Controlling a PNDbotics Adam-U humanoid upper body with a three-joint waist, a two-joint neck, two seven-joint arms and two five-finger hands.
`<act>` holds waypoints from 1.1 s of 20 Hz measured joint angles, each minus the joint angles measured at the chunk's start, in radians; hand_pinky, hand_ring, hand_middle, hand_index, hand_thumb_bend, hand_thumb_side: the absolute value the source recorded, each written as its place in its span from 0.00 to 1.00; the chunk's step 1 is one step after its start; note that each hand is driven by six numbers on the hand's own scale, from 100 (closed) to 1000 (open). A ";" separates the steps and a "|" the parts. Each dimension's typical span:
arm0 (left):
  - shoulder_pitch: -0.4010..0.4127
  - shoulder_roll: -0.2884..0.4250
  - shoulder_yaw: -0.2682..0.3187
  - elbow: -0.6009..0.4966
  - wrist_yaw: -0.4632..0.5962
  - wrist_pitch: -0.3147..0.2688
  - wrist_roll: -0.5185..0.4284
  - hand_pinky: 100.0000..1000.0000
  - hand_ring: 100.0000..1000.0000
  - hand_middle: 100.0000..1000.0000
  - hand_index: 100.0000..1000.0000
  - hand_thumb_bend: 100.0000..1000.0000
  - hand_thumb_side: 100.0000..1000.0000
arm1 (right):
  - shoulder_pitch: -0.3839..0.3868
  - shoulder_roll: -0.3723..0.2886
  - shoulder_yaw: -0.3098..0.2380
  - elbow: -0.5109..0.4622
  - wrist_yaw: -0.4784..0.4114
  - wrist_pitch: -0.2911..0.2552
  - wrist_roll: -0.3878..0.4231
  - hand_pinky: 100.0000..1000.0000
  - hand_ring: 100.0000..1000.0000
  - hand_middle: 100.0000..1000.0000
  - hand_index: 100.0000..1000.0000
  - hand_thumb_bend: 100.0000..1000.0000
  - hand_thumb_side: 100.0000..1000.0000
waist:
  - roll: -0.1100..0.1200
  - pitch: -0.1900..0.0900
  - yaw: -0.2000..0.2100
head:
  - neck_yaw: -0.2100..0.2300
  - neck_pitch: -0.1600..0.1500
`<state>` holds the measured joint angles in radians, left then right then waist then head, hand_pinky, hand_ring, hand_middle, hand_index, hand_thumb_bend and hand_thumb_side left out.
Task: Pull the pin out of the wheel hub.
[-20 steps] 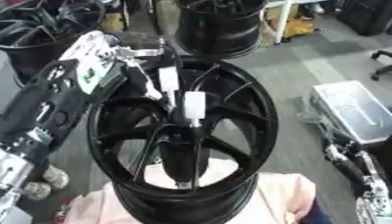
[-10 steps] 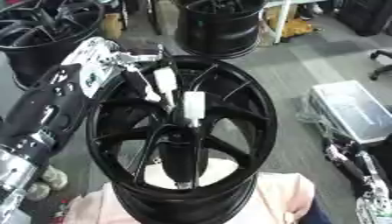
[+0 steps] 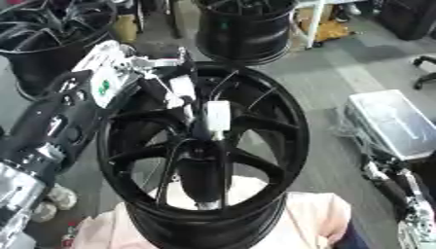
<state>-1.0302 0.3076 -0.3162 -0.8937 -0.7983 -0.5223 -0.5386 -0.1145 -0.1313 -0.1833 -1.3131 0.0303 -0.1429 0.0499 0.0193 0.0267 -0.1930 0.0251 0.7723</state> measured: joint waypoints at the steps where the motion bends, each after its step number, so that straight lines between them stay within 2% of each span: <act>1: -0.001 0.001 0.001 -0.005 0.007 0.001 0.002 0.51 0.37 0.37 0.59 0.00 0.23 | 0.000 0.001 0.000 0.000 0.000 0.000 0.000 0.65 0.63 0.71 0.80 0.22 0.33 | 0.000 0.000 0.000 | 0.000 0.000; 7: -0.013 0.006 0.016 -0.022 0.044 0.006 0.010 0.49 0.35 0.34 0.56 0.00 0.23 | 0.000 0.004 0.000 0.000 0.000 0.000 0.000 0.65 0.63 0.71 0.80 0.22 0.33 | 0.000 0.000 -0.002 | 0.001 0.000; 13: -0.043 0.042 0.037 -0.060 0.105 0.011 0.011 0.48 0.34 0.33 0.54 0.00 0.21 | 0.000 0.004 0.002 0.000 0.000 0.001 0.001 0.65 0.63 0.71 0.80 0.22 0.33 | 0.000 0.000 -0.001 | 0.001 0.000; 18: -0.079 0.133 0.050 -0.133 0.210 0.027 0.007 0.48 0.34 0.32 0.53 0.01 0.19 | 0.001 0.004 0.000 0.000 0.000 0.002 -0.002 0.65 0.63 0.71 0.80 0.22 0.33 | 0.003 -0.003 0.013 | -0.005 0.000; 22: -0.066 0.265 0.051 -0.225 0.300 0.045 0.016 0.49 0.34 0.32 0.54 0.04 0.17 | 0.009 0.003 -0.009 0.000 0.000 0.002 -0.010 0.65 0.63 0.71 0.80 0.22 0.33 | 0.012 -0.008 0.038 | -0.024 0.000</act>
<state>-1.0963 0.5725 -0.2657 -1.1186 -0.4984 -0.4772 -0.5230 -0.1058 -0.1280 -0.1922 -1.3132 0.0303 -0.1407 0.0400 0.0314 0.0189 -0.1553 0.0006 0.7723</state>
